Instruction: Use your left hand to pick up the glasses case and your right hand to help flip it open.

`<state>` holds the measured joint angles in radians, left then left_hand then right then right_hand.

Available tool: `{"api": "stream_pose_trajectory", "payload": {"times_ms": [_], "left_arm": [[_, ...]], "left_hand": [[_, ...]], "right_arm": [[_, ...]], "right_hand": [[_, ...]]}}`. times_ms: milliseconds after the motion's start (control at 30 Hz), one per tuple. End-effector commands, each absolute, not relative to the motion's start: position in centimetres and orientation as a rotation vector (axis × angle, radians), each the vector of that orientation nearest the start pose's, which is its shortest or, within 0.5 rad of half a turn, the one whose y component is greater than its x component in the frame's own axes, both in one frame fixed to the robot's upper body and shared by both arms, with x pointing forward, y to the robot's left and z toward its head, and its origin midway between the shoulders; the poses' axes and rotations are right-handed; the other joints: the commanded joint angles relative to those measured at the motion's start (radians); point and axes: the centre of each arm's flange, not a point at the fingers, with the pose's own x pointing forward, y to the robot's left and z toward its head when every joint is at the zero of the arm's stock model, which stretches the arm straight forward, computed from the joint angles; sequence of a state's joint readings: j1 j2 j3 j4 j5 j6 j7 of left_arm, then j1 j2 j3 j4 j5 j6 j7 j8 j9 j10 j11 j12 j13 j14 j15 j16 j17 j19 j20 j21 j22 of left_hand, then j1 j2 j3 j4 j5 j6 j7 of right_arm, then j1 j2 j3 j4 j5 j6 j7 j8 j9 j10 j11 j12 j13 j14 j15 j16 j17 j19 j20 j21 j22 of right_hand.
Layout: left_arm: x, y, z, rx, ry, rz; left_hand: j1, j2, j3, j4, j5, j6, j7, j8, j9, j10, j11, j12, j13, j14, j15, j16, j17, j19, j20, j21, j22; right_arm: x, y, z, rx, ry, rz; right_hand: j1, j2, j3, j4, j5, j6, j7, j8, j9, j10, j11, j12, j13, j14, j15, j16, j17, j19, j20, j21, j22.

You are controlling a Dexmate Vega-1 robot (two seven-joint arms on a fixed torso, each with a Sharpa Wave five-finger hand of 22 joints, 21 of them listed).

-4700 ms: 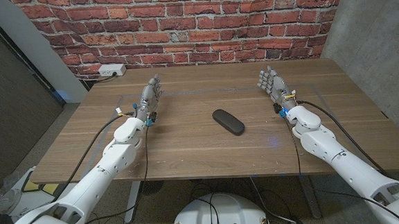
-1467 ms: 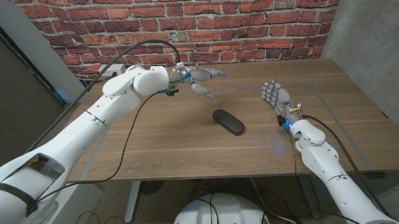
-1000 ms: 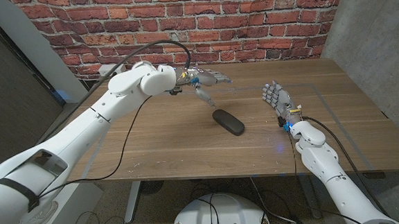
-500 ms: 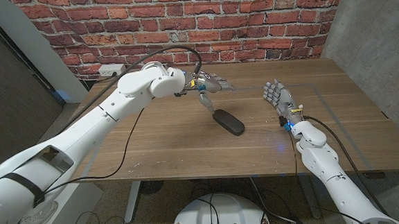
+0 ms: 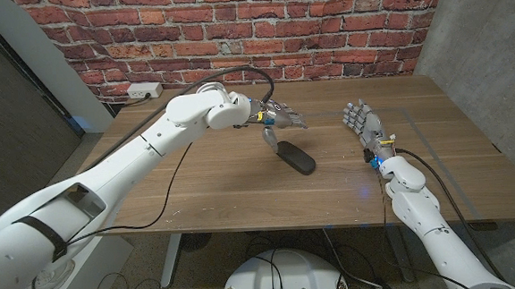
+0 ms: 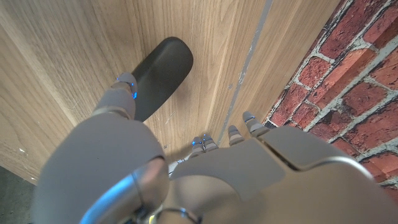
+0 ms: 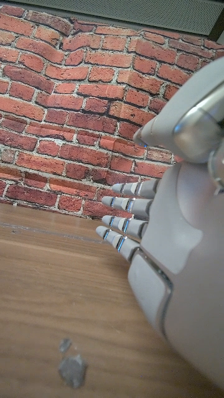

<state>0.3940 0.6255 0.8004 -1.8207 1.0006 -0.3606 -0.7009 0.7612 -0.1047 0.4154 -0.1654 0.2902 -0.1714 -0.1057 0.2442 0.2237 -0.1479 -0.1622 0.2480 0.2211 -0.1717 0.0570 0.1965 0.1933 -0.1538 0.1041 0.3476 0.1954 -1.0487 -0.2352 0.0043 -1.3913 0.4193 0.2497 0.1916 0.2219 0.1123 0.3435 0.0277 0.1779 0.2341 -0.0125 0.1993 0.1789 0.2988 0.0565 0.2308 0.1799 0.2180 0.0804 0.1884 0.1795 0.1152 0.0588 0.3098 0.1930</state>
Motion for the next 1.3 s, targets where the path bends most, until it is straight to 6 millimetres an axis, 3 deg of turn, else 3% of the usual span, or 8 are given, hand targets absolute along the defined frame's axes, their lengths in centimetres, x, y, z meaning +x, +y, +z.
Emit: {"api": "stream_pose_trajectory", "payload": {"times_ms": [33,600,767,833,1300], "left_arm": [[55.0,3.4,5.2,2.422,-0.831,-0.520],[55.6,2.8,3.6,2.438,-0.842,-0.543],[55.6,2.7,3.0,2.449,-0.874,-0.530],[55.8,2.7,2.8,2.444,-0.871,-0.536],[57.2,2.7,2.1,2.454,-0.872,-0.505]], "left_hand": [[0.017,-0.006,-0.010,0.004,0.009,0.031,0.006,0.016,0.004,0.038,0.006,0.017,0.005,-0.027,-0.013,0.012,0.002,0.018,-0.003,0.005,0.002],[0.054,-0.008,-0.022,0.012,0.011,0.094,-0.014,0.037,0.006,0.101,-0.010,0.033,0.003,0.004,-0.044,0.017,-0.001,0.034,-0.009,0.001,0.000],[0.061,-0.006,-0.025,0.016,0.010,0.113,-0.037,0.043,0.007,0.119,-0.023,0.037,0.003,0.013,-0.048,0.019,-0.001,0.035,-0.014,-0.001,0.000],[0.066,-0.004,-0.026,0.017,0.009,0.124,-0.041,0.048,0.007,0.130,-0.035,0.039,0.004,0.020,-0.052,0.020,-0.001,0.037,-0.014,-0.002,0.000],[0.084,0.026,-0.024,0.030,0.000,0.200,-0.053,0.079,0.008,0.200,-0.045,0.054,0.007,0.050,-0.077,0.027,0.000,0.053,-0.019,-0.002,0.000]], "right_arm": [[61.6,-31.4,-8.2,0.142,-0.625,0.145],[61.4,-31.6,-8.9,0.150,-0.620,0.140],[61.4,-31.6,-9.0,0.149,-0.618,0.140],[61.4,-31.6,-9.1,0.151,-0.616,0.138],[61.4,-31.6,-9.4,0.149,-0.611,0.136]], "right_hand": [[-0.002,-0.002,-0.004,0.001,0.001,0.011,0.000,-0.002,0.004,0.006,-0.002,-0.002,0.001,-0.001,0.006,0.000,0.001,0.002,0.007,-0.005,0.004],[-0.006,-0.002,-0.005,0.004,0.001,0.012,0.001,-0.003,0.004,0.007,0.001,-0.004,0.001,0.001,0.010,0.000,0.001,0.002,0.008,-0.007,0.004],[-0.007,-0.002,-0.005,0.004,0.001,0.012,0.001,-0.003,0.004,0.007,0.000,-0.004,0.001,0.001,0.010,0.000,0.001,0.001,0.008,-0.008,0.004],[-0.007,-0.002,-0.006,0.004,0.001,0.012,0.001,-0.004,0.004,0.008,0.000,-0.004,0.001,0.001,0.010,0.000,0.001,0.001,0.009,-0.008,0.004],[-0.009,-0.003,-0.006,0.005,0.002,0.013,0.002,-0.004,0.004,0.010,0.003,-0.006,0.001,0.001,0.011,-0.001,0.001,0.002,0.009,-0.010,0.004]]}}
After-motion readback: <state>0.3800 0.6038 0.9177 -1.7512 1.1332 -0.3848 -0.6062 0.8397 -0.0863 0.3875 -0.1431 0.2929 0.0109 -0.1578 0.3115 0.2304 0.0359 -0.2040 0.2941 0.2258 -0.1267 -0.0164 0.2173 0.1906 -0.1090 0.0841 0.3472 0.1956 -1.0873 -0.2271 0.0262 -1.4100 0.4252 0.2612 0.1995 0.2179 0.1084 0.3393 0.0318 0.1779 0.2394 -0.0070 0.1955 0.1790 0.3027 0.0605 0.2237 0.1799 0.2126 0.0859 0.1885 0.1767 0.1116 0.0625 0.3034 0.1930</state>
